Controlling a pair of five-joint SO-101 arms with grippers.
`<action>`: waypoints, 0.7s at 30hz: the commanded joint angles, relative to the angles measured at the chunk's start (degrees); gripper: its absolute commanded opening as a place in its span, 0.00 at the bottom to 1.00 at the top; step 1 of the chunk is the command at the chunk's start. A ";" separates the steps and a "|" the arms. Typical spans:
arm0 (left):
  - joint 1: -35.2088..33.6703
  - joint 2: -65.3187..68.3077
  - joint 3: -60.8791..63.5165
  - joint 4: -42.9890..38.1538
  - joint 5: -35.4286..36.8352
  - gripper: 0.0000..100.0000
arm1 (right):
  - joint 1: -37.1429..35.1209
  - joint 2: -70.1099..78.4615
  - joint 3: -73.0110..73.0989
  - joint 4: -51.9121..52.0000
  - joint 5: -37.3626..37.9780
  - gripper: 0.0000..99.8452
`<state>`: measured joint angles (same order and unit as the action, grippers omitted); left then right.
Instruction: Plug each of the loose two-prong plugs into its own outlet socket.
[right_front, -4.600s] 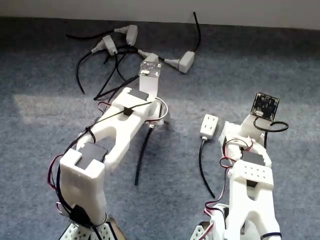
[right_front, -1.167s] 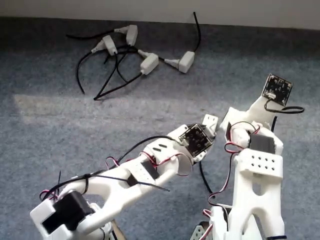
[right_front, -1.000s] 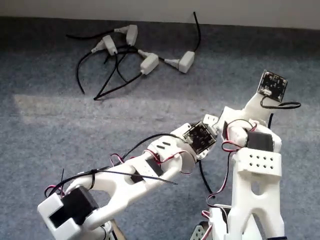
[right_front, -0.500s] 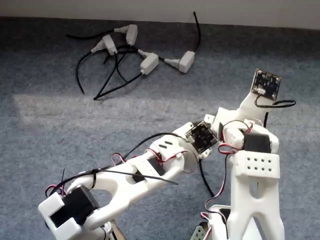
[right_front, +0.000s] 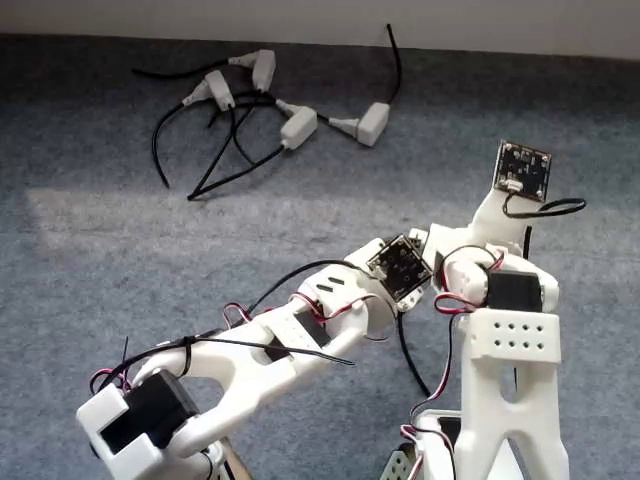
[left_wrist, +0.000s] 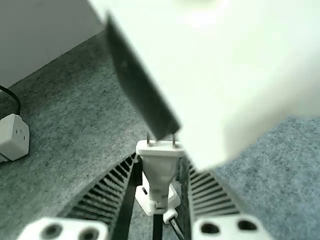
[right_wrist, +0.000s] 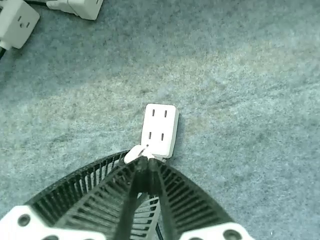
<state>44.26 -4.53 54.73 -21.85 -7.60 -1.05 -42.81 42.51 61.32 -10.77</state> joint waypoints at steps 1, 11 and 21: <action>0.57 -0.92 -1.80 -1.05 0.18 0.01 | -1.01 5.58 -0.31 -5.58 0.70 0.01; 1.10 -1.80 -0.57 -1.32 0.18 0.01 | 4.79 17.80 2.86 -20.88 0.79 0.01; 1.01 -5.76 1.63 -1.23 0.18 0.01 | 6.29 19.82 2.42 -21.05 0.79 0.01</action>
<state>44.18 -6.99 57.36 -21.67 -7.69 4.31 -22.86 45.49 40.40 -10.68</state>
